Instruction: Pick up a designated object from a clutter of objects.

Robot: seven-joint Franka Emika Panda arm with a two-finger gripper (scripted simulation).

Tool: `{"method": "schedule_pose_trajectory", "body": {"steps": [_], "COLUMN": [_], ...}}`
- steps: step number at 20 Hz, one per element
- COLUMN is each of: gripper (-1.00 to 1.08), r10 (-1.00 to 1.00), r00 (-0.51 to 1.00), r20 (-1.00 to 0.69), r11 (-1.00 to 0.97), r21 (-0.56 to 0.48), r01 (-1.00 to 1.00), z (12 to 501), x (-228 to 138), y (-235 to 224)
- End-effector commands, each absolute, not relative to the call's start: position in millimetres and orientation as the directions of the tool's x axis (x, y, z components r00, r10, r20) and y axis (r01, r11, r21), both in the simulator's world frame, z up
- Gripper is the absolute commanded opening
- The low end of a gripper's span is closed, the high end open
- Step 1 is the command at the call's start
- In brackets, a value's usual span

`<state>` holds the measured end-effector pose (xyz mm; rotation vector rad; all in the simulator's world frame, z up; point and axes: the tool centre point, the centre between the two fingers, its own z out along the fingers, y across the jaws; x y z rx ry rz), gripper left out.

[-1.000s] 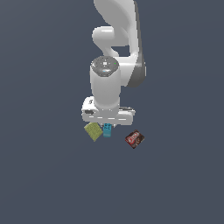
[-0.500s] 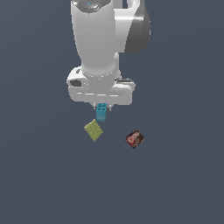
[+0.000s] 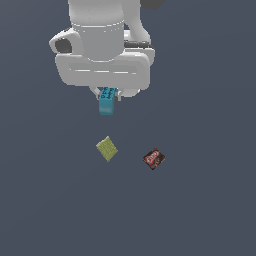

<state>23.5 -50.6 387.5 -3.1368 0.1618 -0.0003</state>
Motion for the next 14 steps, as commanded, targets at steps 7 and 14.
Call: {"method": "schedule_pose_trajectory", "body": {"steps": [7, 14], "gripper": [-1.00, -1.00], "r10": [-0.102, -0.102], "r00": [0.995, 0.995], "r20": [0.000, 0.000], "r11": [-0.995, -0.995], "r21": [0.000, 0.000], "r01": [-0.102, -0.102], "z": [437, 448], "x": [24, 24], "y": [-58, -60]}}
